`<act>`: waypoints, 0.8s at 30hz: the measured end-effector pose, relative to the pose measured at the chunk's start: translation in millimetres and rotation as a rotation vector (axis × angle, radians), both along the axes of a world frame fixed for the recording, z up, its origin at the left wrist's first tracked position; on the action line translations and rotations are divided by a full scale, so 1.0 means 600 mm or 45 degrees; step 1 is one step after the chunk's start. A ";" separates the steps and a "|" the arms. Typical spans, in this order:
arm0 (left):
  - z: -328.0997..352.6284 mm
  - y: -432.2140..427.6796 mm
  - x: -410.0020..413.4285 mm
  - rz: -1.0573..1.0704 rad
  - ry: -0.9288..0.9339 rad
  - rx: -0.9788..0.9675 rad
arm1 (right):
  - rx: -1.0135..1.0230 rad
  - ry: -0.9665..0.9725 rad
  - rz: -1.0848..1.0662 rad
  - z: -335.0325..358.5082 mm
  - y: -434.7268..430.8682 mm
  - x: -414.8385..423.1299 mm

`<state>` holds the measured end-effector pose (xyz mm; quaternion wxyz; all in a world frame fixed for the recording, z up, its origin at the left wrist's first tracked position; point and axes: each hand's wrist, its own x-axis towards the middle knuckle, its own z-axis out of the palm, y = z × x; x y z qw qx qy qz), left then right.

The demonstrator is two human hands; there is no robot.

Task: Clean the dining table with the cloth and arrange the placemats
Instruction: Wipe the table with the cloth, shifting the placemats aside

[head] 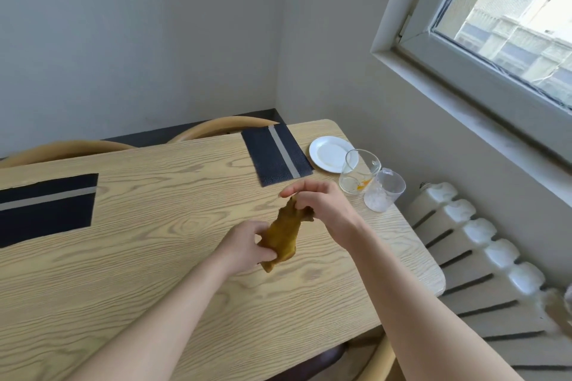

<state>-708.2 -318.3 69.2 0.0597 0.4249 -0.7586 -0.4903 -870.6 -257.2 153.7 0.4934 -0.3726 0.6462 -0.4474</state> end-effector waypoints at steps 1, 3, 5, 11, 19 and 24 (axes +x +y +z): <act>0.006 0.000 0.001 -0.001 -0.018 -0.013 | -0.020 0.007 -0.012 0.007 -0.001 -0.002; 0.017 0.000 0.002 0.027 -0.006 0.011 | -0.051 0.031 -0.037 0.019 -0.004 -0.005; 0.031 0.001 0.001 0.069 0.047 0.079 | -0.070 0.055 -0.079 0.024 -0.006 -0.007; 0.042 0.000 0.000 0.054 0.101 0.243 | -0.050 0.128 -0.169 0.025 -0.010 -0.003; 0.024 -0.014 0.037 0.292 -0.113 -0.375 | -0.052 0.300 -0.415 -0.012 0.002 -0.028; -0.001 -0.016 0.050 0.164 -0.263 -0.742 | 0.057 0.414 -0.262 -0.068 0.026 -0.035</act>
